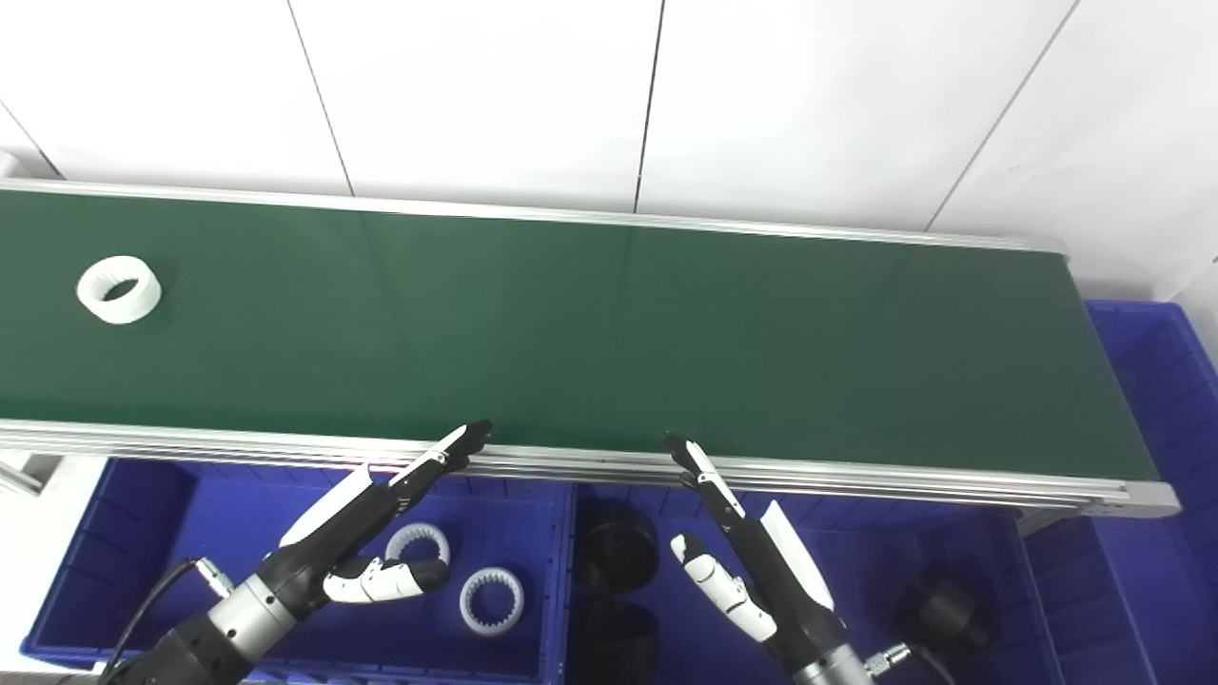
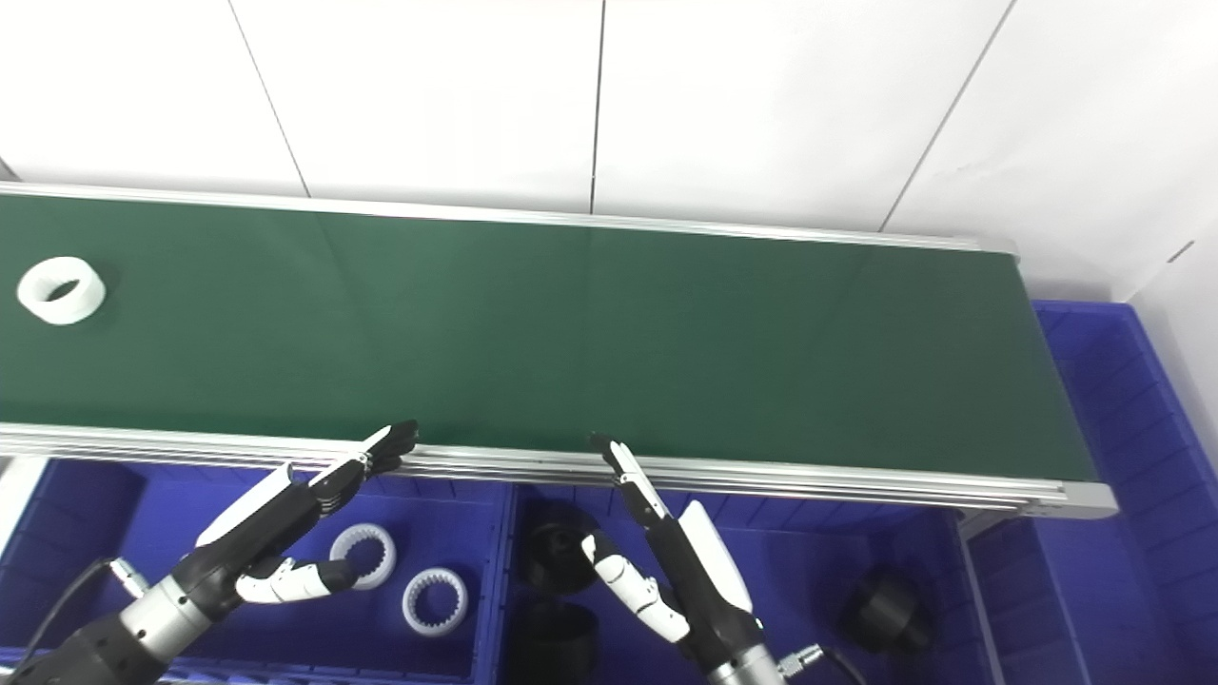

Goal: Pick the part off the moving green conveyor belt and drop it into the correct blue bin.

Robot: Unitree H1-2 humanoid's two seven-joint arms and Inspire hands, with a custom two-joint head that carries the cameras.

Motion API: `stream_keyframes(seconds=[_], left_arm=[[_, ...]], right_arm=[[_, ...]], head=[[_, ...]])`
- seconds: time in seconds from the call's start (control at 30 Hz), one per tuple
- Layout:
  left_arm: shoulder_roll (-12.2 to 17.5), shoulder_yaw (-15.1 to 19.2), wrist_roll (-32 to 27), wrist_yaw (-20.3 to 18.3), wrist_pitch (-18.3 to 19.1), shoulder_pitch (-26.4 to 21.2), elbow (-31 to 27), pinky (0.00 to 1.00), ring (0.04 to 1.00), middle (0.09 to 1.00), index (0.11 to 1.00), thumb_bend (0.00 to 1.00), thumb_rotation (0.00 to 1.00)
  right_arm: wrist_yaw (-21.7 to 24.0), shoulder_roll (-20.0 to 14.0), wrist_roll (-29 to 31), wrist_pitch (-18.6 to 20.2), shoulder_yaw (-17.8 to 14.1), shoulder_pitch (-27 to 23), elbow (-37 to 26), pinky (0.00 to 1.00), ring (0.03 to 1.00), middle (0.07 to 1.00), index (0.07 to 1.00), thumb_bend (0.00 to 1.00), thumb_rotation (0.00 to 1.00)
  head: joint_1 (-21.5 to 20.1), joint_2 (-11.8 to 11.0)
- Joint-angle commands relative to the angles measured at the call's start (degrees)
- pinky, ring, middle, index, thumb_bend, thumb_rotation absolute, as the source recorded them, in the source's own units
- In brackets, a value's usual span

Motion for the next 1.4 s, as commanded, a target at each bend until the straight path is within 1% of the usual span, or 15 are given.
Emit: stream_keyframes(seconds=[0.0,0.1,0.37,0.47,0.87,0.9,0.93,0.97,1.0,1.03,1.07,1.1,1.13,1.27,1.37], left_arm=[[0.4,0.4,-0.4,0.6,-0.2,-0.5,-2.1,0.97,1.000,1.000,1.000,0.49,0.77],[0.4,0.4,-0.1,0.6,-0.8,-0.6,-2.0,0.97,1.000,1.000,1.000,0.48,0.77],[0.3,0.4,0.1,0.8,-0.4,-0.4,-2.4,0.97,1.000,1.000,1.000,0.48,0.77],[0.3,0.4,0.0,0.7,-0.3,-0.4,-2.6,0.98,1.000,1.000,1.000,0.48,0.77],[0.1,0.4,0.7,1.0,-0.5,-0.2,-2.6,0.98,1.000,1.000,1.000,0.48,0.79],[0.1,0.4,0.9,1.0,-0.8,-0.2,-2.3,0.97,1.000,1.000,1.000,0.48,0.79],[0.0,0.3,1.1,1.1,-1.0,-0.2,-2.1,0.97,1.000,1.000,1.000,0.48,0.79],[-0.2,0.2,1.5,1.3,-1.2,-0.2,-1.6,0.97,1.000,1.000,1.000,0.48,0.79],[-0.3,0.1,1.8,1.4,-1.4,-0.2,-1.2,0.97,1.000,1.000,1.000,0.48,0.79],[-0.7,-0.3,2.3,1.6,-1.6,-0.2,-0.5,0.97,1.000,1.000,1.000,0.48,0.79],[-1.0,-0.5,2.5,1.8,-1.6,-0.2,0.1,0.97,1.000,1.000,1.000,0.48,0.79],[-1.3,-1.0,3.3,2.4,-1.7,0.0,0.8,0.97,1.000,1.000,1.000,0.48,0.78],[-1.7,-1.5,4.0,3.0,-1.7,0.1,1.5,0.98,1.000,1.000,1.000,0.48,0.78],[-2.5,-2.8,5.4,5.2,-1.7,0.2,3.0,0.96,0.997,1.000,1.000,0.49,0.75],[-2.5,-3.4,5.0,6.0,-1.7,-0.2,4.0,0.93,0.985,1.000,0.990,0.50,0.69]], right_arm=[[-0.2,0.0,0.8,-1.5,-0.1,-0.2,-2.2,0.94,0.983,1.000,0.984,0.45,1.00],[-0.1,-0.1,0.9,-1.6,-0.2,-0.2,-2.2,0.94,0.984,1.000,0.984,0.45,1.00],[-0.2,-0.2,0.5,-1.6,-0.1,0.0,-2.4,0.94,0.980,1.000,0.983,0.45,1.00],[0.0,-0.1,1.0,-1.2,-0.1,0.1,-2.6,0.93,0.979,1.000,0.981,0.45,1.00],[0.1,-0.1,0.6,-0.9,-0.2,0.3,-3.0,0.93,0.977,1.000,0.982,0.45,1.00],[0.0,-0.2,0.6,-1.2,-0.2,0.3,-2.6,0.93,0.977,1.000,0.983,0.45,1.00],[0.0,-0.2,0.9,-1.5,-0.2,0.3,-2.3,0.93,0.978,1.000,0.983,0.45,1.00],[-0.1,-0.3,1.0,-2.1,-0.2,0.4,-1.6,0.93,0.979,1.000,0.984,0.45,1.00],[-0.2,-0.3,1.1,-2.5,-0.2,0.4,-1.0,0.93,0.979,1.000,0.984,0.45,1.00],[-0.3,-0.7,1.4,-3.7,-0.2,0.5,0.0,0.94,0.983,1.000,0.988,0.44,1.00],[-0.3,-1.0,1.6,-4.5,-0.2,0.6,0.7,0.94,0.985,1.000,0.991,0.43,1.00],[-0.6,-1.2,1.8,-5.6,-0.3,0.8,1.8,0.94,0.987,1.000,0.993,0.43,1.00],[-0.9,-1.4,1.9,-6.8,-0.4,1.0,2.9,0.95,0.990,1.000,0.996,0.43,1.00],[-1.8,-1.6,2.5,-10.2,-0.8,0.8,7.0,0.95,0.996,1.000,0.996,0.44,1.00],[-2.9,-1.7,1.4,-11.2,-0.5,0.2,8.8,0.95,0.991,1.000,0.988,0.44,1.00]], head=[[0.0,0.1],[-0.1,0.0],[0.0,0.2],[-0.8,0.8],[-0.1,0.5],[0.8,-0.9],[1.0,-1.2],[2.7,-3.9],[2.7,-3.9],[4.9,-6.6],[4.9,-6.6],[7.2,-9.6],[8.2,-11.0],[9.2,-14.6],[8.4,-16.1]])
